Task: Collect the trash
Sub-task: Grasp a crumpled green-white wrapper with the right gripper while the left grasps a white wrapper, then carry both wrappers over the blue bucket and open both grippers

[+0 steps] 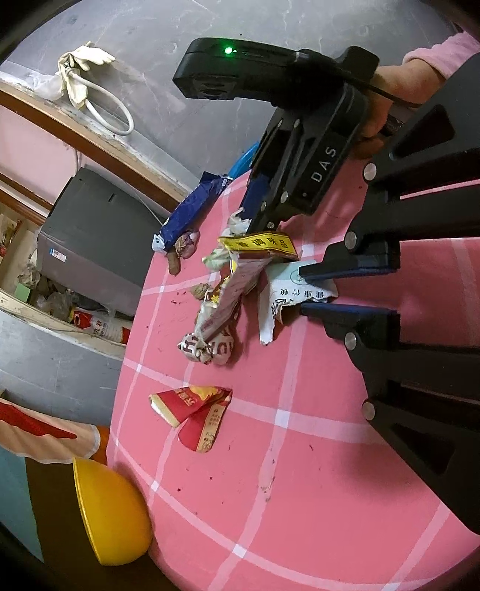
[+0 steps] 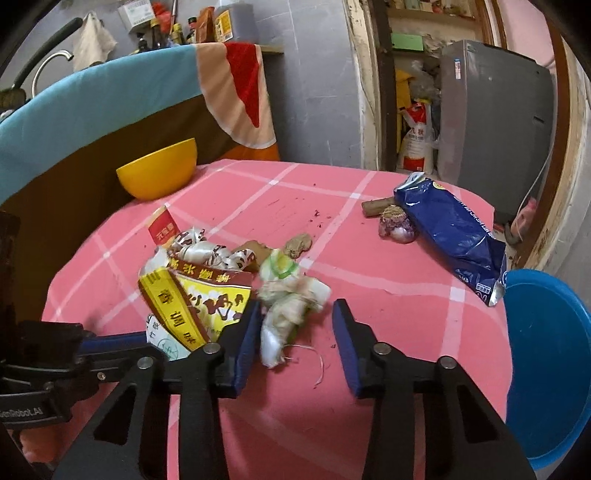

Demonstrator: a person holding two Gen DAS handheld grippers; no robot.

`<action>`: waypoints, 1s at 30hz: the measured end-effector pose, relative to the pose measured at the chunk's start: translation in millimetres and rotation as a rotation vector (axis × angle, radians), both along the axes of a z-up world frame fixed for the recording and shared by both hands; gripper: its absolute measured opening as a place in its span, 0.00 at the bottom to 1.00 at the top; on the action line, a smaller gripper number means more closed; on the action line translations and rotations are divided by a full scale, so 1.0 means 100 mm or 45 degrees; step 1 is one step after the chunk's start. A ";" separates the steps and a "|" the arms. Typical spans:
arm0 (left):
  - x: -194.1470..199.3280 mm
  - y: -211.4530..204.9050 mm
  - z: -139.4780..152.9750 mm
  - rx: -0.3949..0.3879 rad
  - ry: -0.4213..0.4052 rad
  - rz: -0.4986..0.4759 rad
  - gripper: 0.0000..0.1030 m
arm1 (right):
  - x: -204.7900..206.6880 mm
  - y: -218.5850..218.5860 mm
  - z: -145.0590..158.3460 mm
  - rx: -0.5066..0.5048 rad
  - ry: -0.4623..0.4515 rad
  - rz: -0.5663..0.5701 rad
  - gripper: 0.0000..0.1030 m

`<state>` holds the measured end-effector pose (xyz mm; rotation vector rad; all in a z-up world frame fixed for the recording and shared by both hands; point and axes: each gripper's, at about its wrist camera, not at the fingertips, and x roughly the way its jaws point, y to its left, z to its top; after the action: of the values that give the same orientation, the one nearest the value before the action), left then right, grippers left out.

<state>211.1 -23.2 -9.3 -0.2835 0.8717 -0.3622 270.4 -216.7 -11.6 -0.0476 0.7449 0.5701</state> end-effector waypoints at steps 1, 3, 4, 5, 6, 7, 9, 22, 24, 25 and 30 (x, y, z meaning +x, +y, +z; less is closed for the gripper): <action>0.01 0.00 0.00 0.000 0.001 0.000 0.10 | 0.00 -0.01 0.00 0.005 0.000 -0.003 0.31; 0.01 -0.01 0.00 -0.004 0.001 -0.001 0.10 | 0.00 -0.05 -0.01 0.026 0.007 -0.010 0.22; 0.01 -0.02 0.00 -0.003 -0.002 -0.004 0.10 | 0.00 -0.08 -0.01 0.044 0.013 -0.014 0.20; 0.01 -0.03 0.00 0.001 -0.007 -0.006 0.10 | 0.00 -0.10 -0.01 0.057 0.017 -0.017 0.17; 0.01 -0.04 0.00 0.012 -0.009 -0.009 0.10 | 0.00 -0.12 -0.01 0.069 0.021 -0.020 0.15; 0.01 -0.05 0.00 0.016 -0.013 -0.007 0.10 | 0.00 -0.13 -0.01 0.076 0.021 -0.023 0.14; 0.01 -0.06 0.00 0.003 -0.015 -0.004 0.07 | -0.02 -0.15 -0.01 0.080 0.012 -0.028 0.11; -0.28 -0.22 0.21 0.155 -0.213 -0.010 0.00 | -0.15 -0.31 0.12 0.122 -0.094 -0.090 0.08; -0.34 -0.24 0.26 0.182 -0.268 -0.005 0.00 | -0.21 -0.32 0.17 0.124 -0.136 -0.096 0.08; -0.36 -0.25 0.28 0.193 -0.291 -0.002 0.00 | -0.24 -0.33 0.19 0.126 -0.159 -0.098 0.08; -0.45 -0.27 0.39 0.229 -0.407 0.035 0.00 | -0.37 -0.39 0.33 0.155 -0.268 -0.119 0.08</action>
<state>166.5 -50.1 29.8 -0.0672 0.5806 -0.2911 233.2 -255.2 21.5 0.0392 0.5042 0.5113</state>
